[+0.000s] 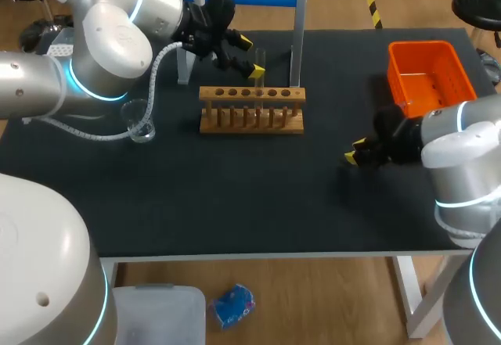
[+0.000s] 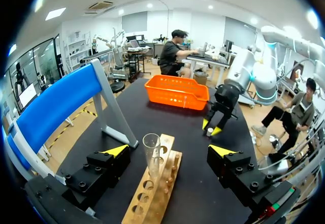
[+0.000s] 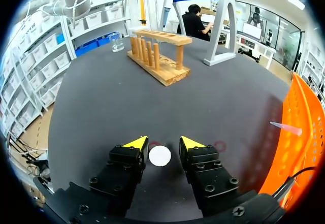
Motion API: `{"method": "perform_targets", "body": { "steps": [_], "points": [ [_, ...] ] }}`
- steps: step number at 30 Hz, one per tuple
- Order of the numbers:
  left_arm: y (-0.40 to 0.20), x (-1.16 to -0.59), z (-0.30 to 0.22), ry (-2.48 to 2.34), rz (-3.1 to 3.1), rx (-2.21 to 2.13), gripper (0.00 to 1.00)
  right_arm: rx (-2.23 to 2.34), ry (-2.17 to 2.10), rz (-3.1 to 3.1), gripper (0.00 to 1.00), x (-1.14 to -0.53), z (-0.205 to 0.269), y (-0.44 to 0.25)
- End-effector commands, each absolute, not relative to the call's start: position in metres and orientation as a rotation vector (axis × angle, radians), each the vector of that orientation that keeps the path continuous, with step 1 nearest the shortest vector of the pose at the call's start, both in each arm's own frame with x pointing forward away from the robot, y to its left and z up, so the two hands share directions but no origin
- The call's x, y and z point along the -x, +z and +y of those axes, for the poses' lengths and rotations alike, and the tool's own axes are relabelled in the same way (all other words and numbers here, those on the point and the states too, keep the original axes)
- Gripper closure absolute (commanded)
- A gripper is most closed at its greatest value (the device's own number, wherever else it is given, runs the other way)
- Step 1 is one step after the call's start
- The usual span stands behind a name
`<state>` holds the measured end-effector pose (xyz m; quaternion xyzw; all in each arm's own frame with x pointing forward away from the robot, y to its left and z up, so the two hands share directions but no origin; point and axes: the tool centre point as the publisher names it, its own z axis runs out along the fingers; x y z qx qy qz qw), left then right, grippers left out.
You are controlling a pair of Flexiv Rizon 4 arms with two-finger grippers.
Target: Invert the test tube, pick up the pipette, mount the tip to pipette, aspirate from beaker and dispense into the tube, eject the tip, return the pipette, and cap with the stopper.
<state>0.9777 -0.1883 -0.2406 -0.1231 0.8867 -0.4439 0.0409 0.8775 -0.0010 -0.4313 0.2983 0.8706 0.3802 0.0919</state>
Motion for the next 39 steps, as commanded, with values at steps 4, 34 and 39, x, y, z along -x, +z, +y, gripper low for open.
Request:
{"method": "perform_targets", "body": {
  "steps": [4, 34, 39],
  "points": [
    [-0.239, -0.979, -0.188, -1.355, 2.723, 0.377, 0.00, -0.891, 1.123, 2.592, 0.72, -0.877, -0.001, -0.432],
    [-0.239, -0.979, -0.188, -1.355, 2.723, 0.377, 0.00, -0.568, 1.033, 2.709, 1.00, -0.878, -0.006, -0.351],
    [-0.239, -0.979, -0.188, -1.355, 2.723, 0.377, 0.00, -0.441, 1.013, 2.737, 1.00, -0.880, 0.000, -0.316]
  ]
}}
